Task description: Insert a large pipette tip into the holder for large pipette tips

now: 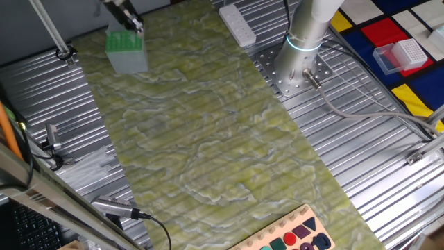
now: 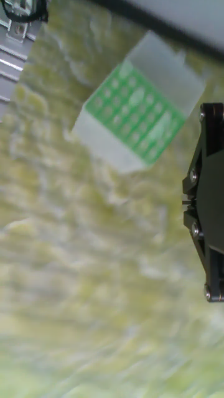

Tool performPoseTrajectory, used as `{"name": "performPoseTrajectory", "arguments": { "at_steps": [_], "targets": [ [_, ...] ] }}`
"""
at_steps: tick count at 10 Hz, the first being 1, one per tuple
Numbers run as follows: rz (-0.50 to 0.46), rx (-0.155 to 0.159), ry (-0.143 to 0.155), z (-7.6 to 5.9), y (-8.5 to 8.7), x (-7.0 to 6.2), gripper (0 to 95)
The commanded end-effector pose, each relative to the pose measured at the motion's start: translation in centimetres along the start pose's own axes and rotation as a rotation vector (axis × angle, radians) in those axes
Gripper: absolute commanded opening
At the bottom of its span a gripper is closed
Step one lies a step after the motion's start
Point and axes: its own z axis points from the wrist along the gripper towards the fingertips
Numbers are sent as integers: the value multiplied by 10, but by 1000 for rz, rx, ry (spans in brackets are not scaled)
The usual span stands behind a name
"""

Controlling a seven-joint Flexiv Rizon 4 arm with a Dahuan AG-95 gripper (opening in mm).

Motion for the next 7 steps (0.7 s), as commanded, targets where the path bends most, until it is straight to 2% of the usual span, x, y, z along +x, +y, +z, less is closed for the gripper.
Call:
{"name": "performPoseTrajectory", "arguments": {
  "at_steps": [1,4,7],
  "targets": [
    [249,-63,-165,16,51,-10,0],
    [351,-75,-212,24,75,-3,0],
    [378,-78,-216,24,81,-1,0]
  ]
}}
